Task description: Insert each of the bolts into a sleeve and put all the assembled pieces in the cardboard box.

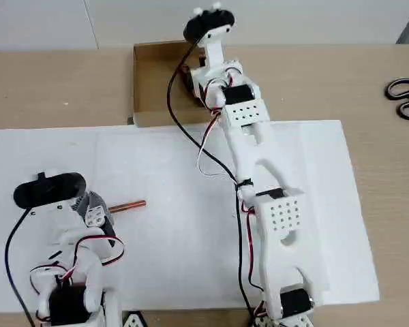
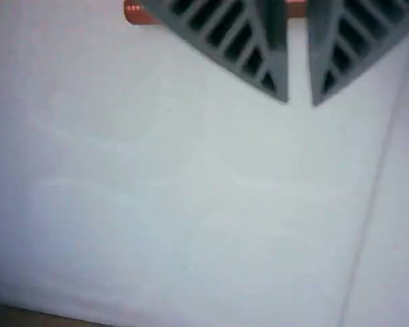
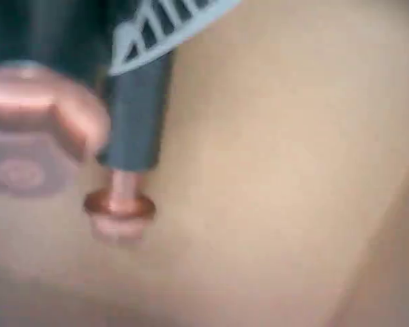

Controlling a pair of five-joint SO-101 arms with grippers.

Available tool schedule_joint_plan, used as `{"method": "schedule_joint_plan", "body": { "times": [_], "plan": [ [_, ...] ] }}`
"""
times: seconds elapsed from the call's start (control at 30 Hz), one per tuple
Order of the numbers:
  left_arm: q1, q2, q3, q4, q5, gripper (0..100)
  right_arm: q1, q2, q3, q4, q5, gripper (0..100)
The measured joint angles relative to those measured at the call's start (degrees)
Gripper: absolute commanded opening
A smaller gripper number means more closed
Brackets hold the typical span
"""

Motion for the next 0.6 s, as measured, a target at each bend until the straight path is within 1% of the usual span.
{"method": "schedule_joint_plan", "body": {
  "times": [0.07,0.1,0.23,0.3,0.5,0.6],
  "plan": [
    [0.0,0.0,0.0,0.0,0.0,1,0.0,2.5,-1.7,0.0,0.5,2.2],
    [0.0,0.0,0.0,0.0,0.0,1,0.0,3.3,-2.2,0.2,0.5,5.3],
    [0.0,0.0,0.0,0.0,0.0,1,-0.2,4.8,-3.3,4.0,2.8,24.4],
    [0.0,0.0,0.0,0.0,0.0,1,-0.6,4.9,-3.3,6.9,3.2,29.7],
    [0.0,0.0,0.0,0.0,0.0,1,-1.1,4.7,-6.5,10.3,3.7,29.9],
    [0.0,0.0,0.0,0.0,0.0,1,-0.6,4.7,-11.6,14.6,3.7,29.9]
  ]
}}
